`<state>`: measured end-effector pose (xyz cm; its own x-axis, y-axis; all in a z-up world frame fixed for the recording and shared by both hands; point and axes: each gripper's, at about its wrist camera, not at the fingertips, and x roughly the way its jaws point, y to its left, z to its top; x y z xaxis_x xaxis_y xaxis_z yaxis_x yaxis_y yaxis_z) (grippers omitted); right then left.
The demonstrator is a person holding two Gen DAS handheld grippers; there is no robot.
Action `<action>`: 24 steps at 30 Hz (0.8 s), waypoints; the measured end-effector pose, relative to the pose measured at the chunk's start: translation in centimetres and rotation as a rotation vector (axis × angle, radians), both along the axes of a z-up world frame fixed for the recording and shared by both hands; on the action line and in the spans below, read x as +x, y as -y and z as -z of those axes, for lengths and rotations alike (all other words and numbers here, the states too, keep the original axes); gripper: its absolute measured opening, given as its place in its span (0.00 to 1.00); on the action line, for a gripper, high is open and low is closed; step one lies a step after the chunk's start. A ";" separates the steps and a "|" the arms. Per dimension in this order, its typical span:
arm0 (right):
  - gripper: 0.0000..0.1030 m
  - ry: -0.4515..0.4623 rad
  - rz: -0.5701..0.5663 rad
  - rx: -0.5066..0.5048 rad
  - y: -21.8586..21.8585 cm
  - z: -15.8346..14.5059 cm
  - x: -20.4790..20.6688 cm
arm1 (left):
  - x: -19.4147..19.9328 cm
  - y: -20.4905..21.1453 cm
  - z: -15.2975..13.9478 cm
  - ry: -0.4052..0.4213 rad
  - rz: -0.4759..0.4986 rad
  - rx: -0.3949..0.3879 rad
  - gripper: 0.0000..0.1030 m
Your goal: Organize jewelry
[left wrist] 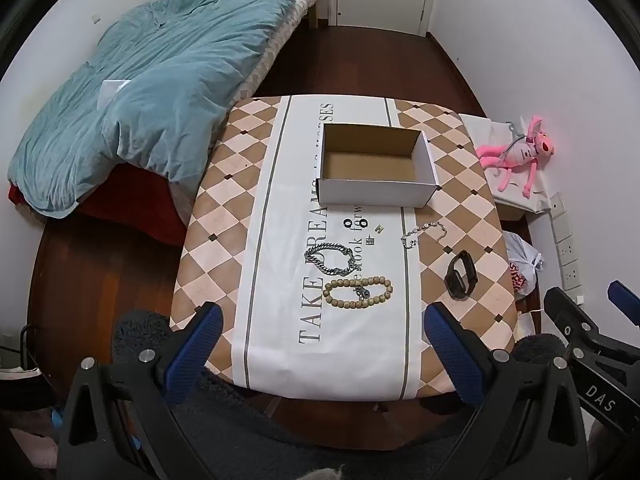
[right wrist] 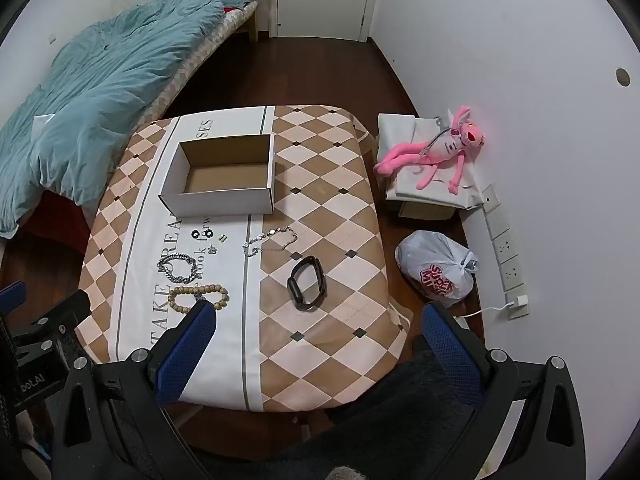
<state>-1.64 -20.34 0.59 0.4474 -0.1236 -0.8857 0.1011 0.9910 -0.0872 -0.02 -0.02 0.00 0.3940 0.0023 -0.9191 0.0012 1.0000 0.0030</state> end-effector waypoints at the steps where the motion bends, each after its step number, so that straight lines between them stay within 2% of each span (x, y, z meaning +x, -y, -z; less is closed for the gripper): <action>1: 1.00 0.001 -0.001 0.003 0.0 0.0 0.0 | 0.0 0.0 0.0 -0.002 0.001 0.003 1.00; 24: 1.00 0.007 -0.002 -0.002 0.1 -0.5 -0.2 | -0.2 0.1 -0.6 0.005 0.012 0.004 1.00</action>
